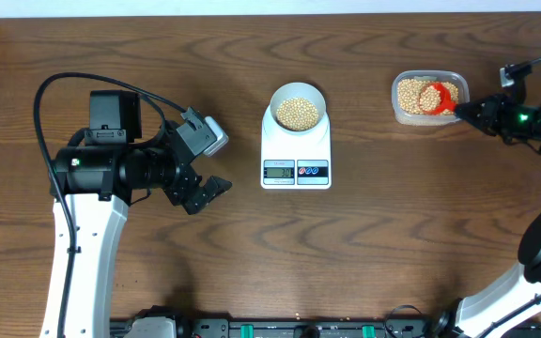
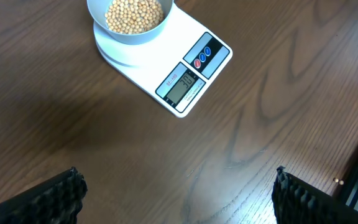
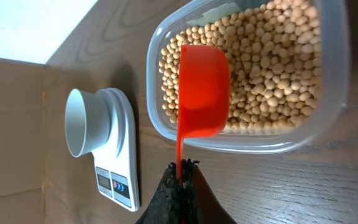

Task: Scoop item into bowl and weigh 50g on scale
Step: 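Dip the red scoop into the soybean tub with the right gripper, then lift the filled scoop out of the tub with the right gripper, then carry the scoop left and hold it over the white bowl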

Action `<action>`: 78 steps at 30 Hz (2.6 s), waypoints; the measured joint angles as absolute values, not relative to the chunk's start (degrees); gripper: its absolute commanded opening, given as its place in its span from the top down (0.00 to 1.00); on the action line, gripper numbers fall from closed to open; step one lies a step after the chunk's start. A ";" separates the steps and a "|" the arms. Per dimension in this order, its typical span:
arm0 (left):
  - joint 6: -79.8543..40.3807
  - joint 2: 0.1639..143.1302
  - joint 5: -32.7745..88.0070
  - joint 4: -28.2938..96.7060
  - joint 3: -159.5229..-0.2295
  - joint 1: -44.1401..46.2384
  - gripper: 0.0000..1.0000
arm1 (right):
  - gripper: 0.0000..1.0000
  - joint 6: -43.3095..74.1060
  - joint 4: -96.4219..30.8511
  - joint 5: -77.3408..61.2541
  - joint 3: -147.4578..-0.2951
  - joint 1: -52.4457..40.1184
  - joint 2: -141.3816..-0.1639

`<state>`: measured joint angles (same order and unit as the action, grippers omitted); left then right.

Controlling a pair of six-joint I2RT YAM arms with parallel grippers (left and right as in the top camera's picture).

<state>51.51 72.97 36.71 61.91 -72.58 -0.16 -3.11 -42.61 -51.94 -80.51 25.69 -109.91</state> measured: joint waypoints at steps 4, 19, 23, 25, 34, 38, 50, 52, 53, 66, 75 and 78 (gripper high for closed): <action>51.51 72.97 36.71 61.91 -72.58 -0.16 0.02 | 0.99 -3.09 -42.61 -53.78 -80.51 27.49 -109.91; 51.51 72.97 36.71 61.91 -72.58 -0.16 0.02 | 0.99 -3.09 -42.52 -65.41 -80.51 30.17 -109.91; 51.48 72.97 36.71 61.91 -72.58 -0.16 0.02 | 0.99 -2.42 -42.09 -68.93 -80.51 29.78 -109.91; 51.51 72.97 36.71 61.91 -72.58 -0.16 0.02 | 0.99 -1.30 -41.25 -70.04 -80.51 29.17 -109.91; 51.51 72.97 36.71 61.91 -72.58 -0.16 0.02 | 0.99 5.72 -32.99 -71.64 -80.49 20.88 -109.91; 51.51 72.97 36.69 61.89 -72.58 -0.16 0.02 | 0.99 9.93 -27.79 -72.12 -80.49 15.07 -109.93; 51.48 72.97 36.71 61.91 -72.58 -0.16 0.02 | 0.99 15.11 -21.15 -71.50 -80.49 4.03 -109.93; 51.51 72.97 36.71 61.91 -72.58 -0.16 0.02 | 0.99 15.14 -21.12 -70.63 -80.49 2.90 -109.93; 51.51 72.97 36.71 61.91 -72.58 -0.16 0.02 | 0.99 15.14 -21.10 -69.91 -80.49 2.26 -109.93; 51.51 72.97 36.71 61.91 -72.58 -0.16 0.02 | 0.99 0.45 -21.04 -61.84 -80.49 -2.98 -109.93; 51.48 72.97 36.71 61.91 -72.58 -0.16 0.02 | 0.99 -4.95 -20.97 -61.36 -80.49 -3.62 -109.93; 51.51 72.97 36.71 61.91 -72.58 -0.16 0.02 | 0.99 -6.55 -20.97 -61.14 -80.49 -3.62 -109.93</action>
